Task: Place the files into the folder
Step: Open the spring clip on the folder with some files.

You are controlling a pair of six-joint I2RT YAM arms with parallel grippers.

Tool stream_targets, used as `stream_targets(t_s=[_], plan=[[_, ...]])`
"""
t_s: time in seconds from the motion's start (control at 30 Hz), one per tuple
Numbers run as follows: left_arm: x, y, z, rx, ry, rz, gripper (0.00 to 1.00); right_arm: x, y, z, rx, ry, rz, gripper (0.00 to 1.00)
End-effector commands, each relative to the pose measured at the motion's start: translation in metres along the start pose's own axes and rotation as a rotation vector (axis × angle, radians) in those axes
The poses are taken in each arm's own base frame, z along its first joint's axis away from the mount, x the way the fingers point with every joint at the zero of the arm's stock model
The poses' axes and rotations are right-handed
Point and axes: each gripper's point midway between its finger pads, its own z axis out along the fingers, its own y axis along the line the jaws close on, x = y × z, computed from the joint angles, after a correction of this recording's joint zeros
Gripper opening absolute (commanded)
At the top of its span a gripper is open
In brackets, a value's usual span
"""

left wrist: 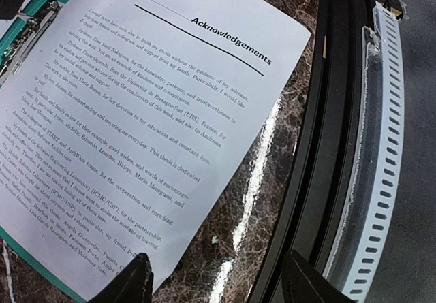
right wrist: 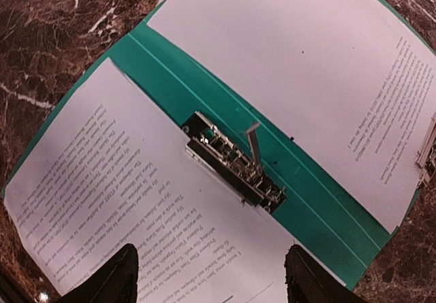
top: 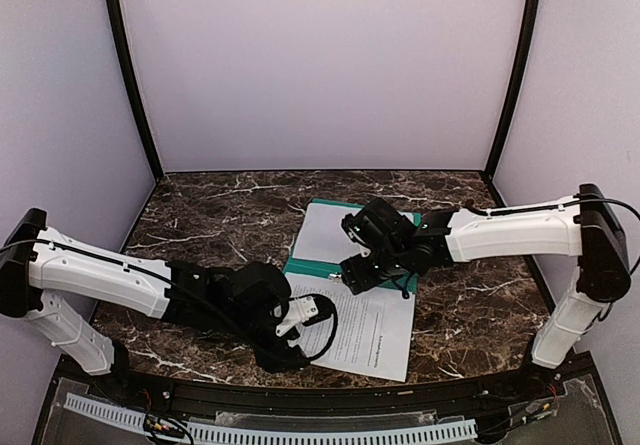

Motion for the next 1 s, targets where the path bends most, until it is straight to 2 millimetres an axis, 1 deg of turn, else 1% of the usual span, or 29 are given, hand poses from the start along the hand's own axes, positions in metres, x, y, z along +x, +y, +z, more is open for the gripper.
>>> stream_targets(t_s=[0.0, 0.1, 0.2, 0.3, 0.4, 0.6, 0.83, 0.97], plan=[[0.004, 0.012, -0.011, -0.062, -0.023, -0.028, 0.66, -0.026, -0.013, 0.017, 0.163, -0.006, -0.008, 0.73], [0.001, 0.019, -0.017, -0.092, -0.042, -0.039, 0.69, -0.040, -0.016, 0.032, 0.214, 0.014, -0.001, 0.75], [0.002, 0.022, -0.019, -0.104, -0.047, -0.042, 0.71, -0.052, -0.016, 0.043, 0.233, 0.017, 0.010, 0.75], [0.001, 0.024, -0.021, -0.109, -0.054, -0.042, 0.73, -0.056, -0.022, 0.053, 0.256, 0.032, 0.035, 0.74], [0.002, 0.024, -0.021, -0.109, -0.054, -0.043, 0.73, -0.056, -0.030, 0.057, 0.279, 0.036, 0.068, 0.74], [0.003, 0.023, -0.017, -0.102, -0.043, -0.037, 0.73, -0.054, -0.051, 0.053, 0.304, 0.038, 0.131, 0.72], [0.007, 0.024, -0.014, -0.101, -0.027, -0.037, 0.73, -0.040, -0.070, 0.040, 0.325, 0.041, 0.184, 0.72], [0.008, 0.024, -0.013, -0.101, -0.023, -0.037, 0.73, -0.032, -0.078, 0.029, 0.323, 0.033, 0.221, 0.72]])
